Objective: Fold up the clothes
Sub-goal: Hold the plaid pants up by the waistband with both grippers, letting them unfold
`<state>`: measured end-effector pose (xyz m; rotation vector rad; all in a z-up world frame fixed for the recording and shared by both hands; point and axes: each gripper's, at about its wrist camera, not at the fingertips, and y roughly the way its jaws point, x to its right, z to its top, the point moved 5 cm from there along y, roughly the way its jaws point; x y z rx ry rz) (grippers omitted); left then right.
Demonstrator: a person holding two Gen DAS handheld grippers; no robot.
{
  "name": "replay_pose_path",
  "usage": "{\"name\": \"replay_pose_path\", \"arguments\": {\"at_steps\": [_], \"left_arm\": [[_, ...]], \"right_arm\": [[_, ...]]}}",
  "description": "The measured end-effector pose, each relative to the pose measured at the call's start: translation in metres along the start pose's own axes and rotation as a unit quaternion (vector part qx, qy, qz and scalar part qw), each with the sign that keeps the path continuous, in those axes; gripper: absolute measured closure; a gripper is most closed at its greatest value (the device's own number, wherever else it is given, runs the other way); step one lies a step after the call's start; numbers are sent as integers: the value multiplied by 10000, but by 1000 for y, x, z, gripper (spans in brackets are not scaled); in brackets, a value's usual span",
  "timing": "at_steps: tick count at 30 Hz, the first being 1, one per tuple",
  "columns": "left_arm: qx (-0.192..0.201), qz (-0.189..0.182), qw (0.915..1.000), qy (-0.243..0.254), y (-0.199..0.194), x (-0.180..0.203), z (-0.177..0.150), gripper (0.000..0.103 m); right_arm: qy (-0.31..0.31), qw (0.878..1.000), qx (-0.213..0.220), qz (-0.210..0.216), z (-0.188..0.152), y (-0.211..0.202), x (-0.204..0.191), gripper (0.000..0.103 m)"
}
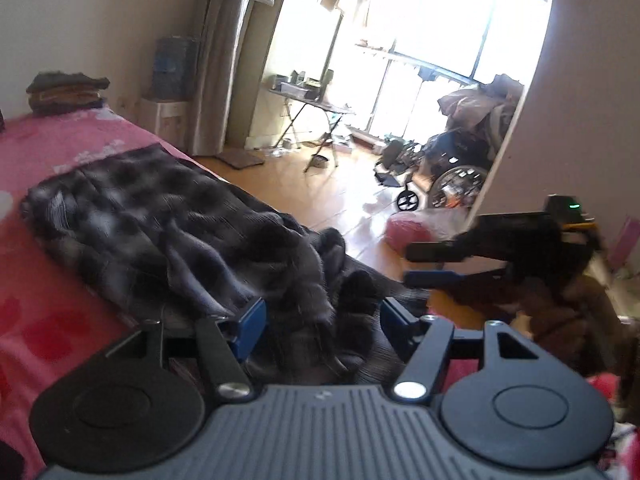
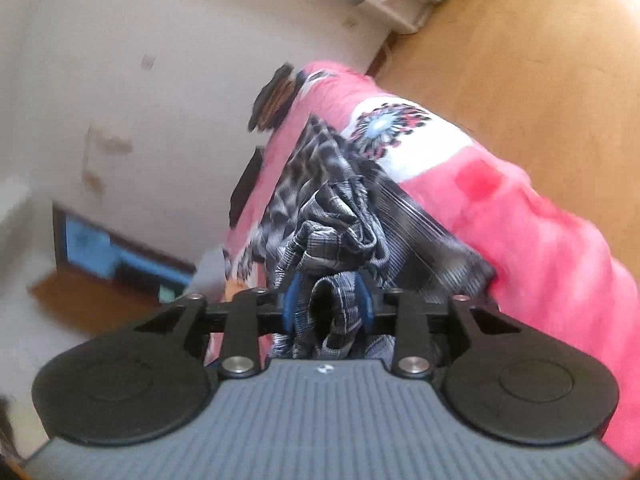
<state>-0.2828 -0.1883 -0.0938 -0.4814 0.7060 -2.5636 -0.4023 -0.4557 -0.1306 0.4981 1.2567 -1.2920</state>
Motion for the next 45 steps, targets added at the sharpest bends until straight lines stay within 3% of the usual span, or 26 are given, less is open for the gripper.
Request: {"name": "replay_pose_path", "arguments": {"at_steps": [3, 5, 11, 15, 17, 20, 24, 26, 29, 32, 35, 36, 38, 45], "left_arm": [[-370, 331, 9983, 306, 26, 6, 4, 43], [-624, 538, 9955, 466, 42, 10, 4, 49], [-925, 508, 9920, 696, 49, 26, -13, 66], [-945, 621, 9871, 1132, 48, 36, -29, 70], [-953, 623, 9867, 1156, 48, 36, -31, 71], [-974, 618, 9875, 1078, 45, 34, -31, 71], [-999, 480, 9919, 620, 33, 24, -29, 66], [-977, 291, 9948, 78, 24, 15, -29, 52], [-937, 6, 9929, -738, 11, 2, -28, 51], [-937, -238, 9753, -1987, 9, -23, -32, 51], [-1021, -335, 9544, -2785, 12, -40, -38, 52], [-1039, -307, 9528, -2836, 13, -41, -38, 52], [-1058, -205, 9541, -2793, 15, -44, -38, 52], [-1230, -680, 9314, -3358, 24, -48, -46, 53]], "right_arm": [[16, 9999, 93, -99, 2, 1, -6, 68], [-129, 9996, 132, -193, 8, 6, -14, 60], [-606, 9940, -73, -909, 39, 50, -36, 56], [-1333, 9863, -150, -958, 39, 72, -55, 56], [-1682, 9799, -242, -1050, 32, 79, -57, 58], [-1919, 9716, -540, -1276, 19, 81, -47, 76], [-1852, 9716, -676, -1310, 7, 71, -36, 79], [-1707, 9750, -709, -1238, 8, 65, -35, 79], [-1227, 9851, -577, -1058, 18, 50, -33, 77], [-428, 9943, -385, -899, 34, 37, -20, 76], [222, 9941, -437, -968, 43, 39, -5, 65], [356, 9930, -530, -991, 43, 42, -3, 59], [504, 9905, -708, -1069, 43, 51, 0, 58], [673, 9765, -1539, -1348, 31, 77, 3, 58]]}}
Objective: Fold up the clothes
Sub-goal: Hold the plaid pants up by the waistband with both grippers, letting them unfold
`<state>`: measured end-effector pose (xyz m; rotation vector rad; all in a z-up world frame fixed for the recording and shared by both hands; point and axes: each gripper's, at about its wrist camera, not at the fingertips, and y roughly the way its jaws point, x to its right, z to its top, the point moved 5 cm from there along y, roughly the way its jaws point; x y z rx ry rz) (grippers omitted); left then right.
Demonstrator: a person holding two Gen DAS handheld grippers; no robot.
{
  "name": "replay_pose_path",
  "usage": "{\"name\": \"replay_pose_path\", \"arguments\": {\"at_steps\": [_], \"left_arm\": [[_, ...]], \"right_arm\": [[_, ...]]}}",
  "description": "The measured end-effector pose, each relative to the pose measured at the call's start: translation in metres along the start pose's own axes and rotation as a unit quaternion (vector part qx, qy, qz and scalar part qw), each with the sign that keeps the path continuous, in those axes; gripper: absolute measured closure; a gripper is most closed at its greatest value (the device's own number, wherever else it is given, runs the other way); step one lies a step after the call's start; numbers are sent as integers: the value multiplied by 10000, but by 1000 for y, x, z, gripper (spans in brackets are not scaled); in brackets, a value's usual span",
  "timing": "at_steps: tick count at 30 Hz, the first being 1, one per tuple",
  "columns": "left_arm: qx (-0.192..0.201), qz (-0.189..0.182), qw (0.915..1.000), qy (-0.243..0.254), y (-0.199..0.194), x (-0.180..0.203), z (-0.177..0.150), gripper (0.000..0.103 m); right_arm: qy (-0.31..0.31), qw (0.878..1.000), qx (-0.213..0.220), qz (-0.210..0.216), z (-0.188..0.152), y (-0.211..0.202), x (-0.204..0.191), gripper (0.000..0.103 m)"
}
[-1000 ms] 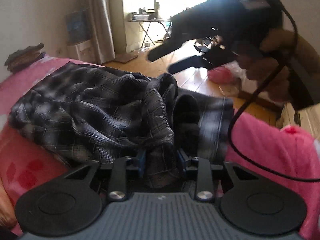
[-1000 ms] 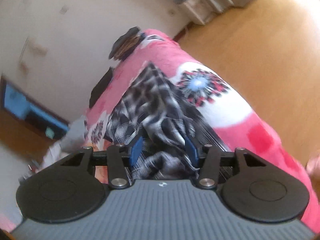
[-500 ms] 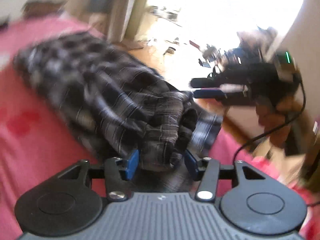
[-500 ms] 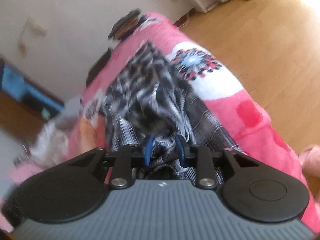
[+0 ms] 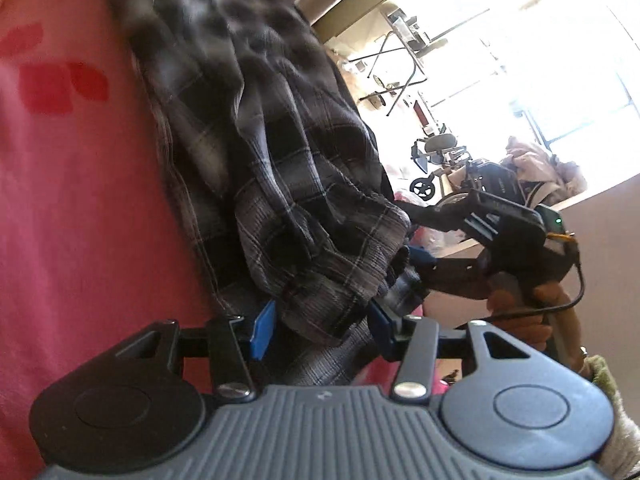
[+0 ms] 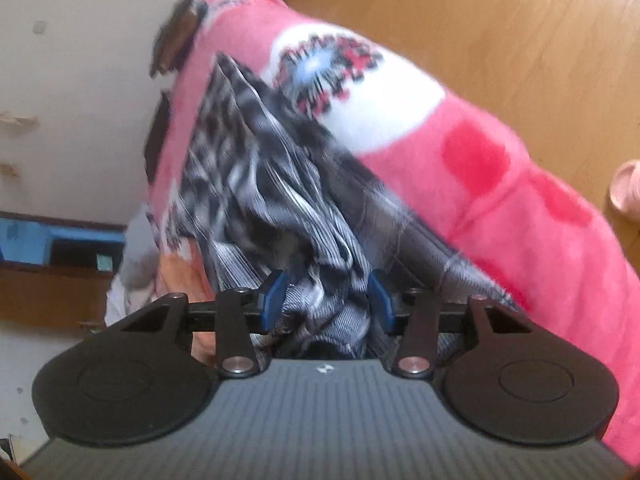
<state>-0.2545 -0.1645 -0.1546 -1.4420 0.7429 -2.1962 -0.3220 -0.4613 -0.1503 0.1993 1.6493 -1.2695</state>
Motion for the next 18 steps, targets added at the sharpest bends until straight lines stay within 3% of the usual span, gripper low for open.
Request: {"name": "replay_pose_path", "arguments": {"at_steps": [5, 11, 15, 17, 18], "left_arm": [[-126, 41, 9999, 12, 7, -1, 4, 54], [-143, 385, 9974, 598, 16, 7, -1, 63], [-142, 511, 9960, 726, 18, 12, -2, 69], [-104, 540, 9957, 743, 17, 14, -2, 80], [-87, 555, 9953, 785, 17, 15, -2, 82]], "right_arm": [[292, 9988, -381, 8, 1, 5, 4, 57], [556, 9947, -863, 101, 1, 11, 3, 52], [605, 9938, -921, 161, 1, 13, 3, 51], [474, 9951, -858, 158, -1, 11, 0, 59], [409, 9956, -827, 157, -3, 10, -1, 69]]}}
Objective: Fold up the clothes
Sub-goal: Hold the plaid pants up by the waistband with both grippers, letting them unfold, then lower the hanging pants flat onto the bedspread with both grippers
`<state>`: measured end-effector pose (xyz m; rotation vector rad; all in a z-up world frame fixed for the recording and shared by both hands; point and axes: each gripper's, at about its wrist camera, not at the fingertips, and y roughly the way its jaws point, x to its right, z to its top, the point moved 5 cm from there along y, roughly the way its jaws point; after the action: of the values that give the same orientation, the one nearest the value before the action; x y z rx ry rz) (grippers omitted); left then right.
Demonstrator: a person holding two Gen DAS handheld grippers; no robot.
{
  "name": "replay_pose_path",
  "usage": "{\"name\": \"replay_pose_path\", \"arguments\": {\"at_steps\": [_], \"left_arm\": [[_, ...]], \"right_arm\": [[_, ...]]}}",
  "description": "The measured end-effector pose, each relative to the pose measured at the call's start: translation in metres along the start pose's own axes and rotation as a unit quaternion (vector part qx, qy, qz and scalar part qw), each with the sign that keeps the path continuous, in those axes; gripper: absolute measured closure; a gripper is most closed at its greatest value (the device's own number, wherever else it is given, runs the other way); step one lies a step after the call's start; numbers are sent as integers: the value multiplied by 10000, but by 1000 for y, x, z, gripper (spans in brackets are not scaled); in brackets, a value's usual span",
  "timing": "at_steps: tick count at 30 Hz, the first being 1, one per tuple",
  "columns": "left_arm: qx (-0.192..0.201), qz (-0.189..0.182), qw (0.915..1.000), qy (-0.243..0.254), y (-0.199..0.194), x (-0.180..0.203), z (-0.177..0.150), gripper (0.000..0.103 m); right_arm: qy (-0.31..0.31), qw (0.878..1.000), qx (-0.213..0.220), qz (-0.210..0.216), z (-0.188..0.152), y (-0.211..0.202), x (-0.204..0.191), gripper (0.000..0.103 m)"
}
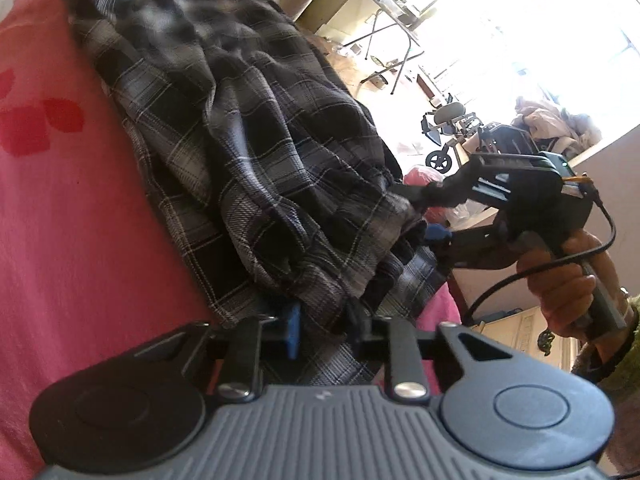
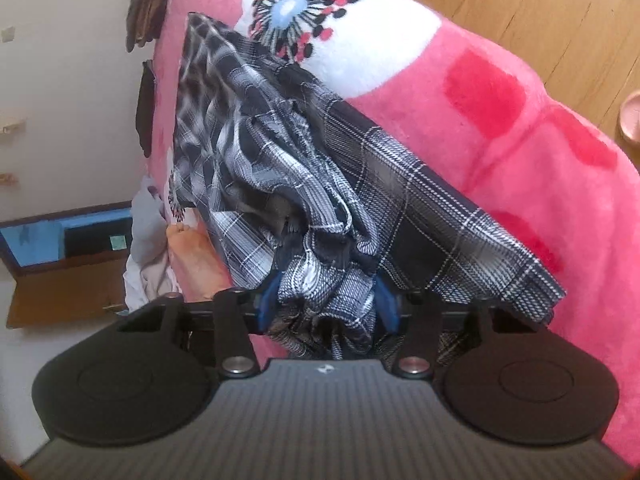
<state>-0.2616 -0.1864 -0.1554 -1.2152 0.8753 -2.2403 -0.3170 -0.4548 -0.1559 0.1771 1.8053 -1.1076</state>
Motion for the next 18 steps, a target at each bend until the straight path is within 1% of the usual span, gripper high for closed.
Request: {"name": "replay_pose_path", "arguments": {"at_steps": [1, 2, 4, 7, 11, 18], "left_arm": [[1, -2, 10000, 46, -1, 2, 0, 85], [27, -23, 10000, 68, -4, 4, 0, 88], [80, -66, 9999, 109, -11, 8, 0, 89], [130, -159, 9996, 199, -17, 14, -1, 90], [3, -113, 9994, 335, -10, 15, -5, 91], [-162, -47, 9985, 518, -6, 19, -7, 91]], "right_arm": [[-68, 10000, 38, -1, -1, -2, -2, 74], [-144, 9999, 95, 8, -3, -4, -5, 76], [-294, 9994, 207, 26, -5, -10, -11, 79], [-467, 9983, 332, 126, -8, -21, -17, 80], [-477, 9981, 366, 132, -12, -29, -9, 80], [-430, 9984, 341, 125, -20, -31, 7, 80]]}}
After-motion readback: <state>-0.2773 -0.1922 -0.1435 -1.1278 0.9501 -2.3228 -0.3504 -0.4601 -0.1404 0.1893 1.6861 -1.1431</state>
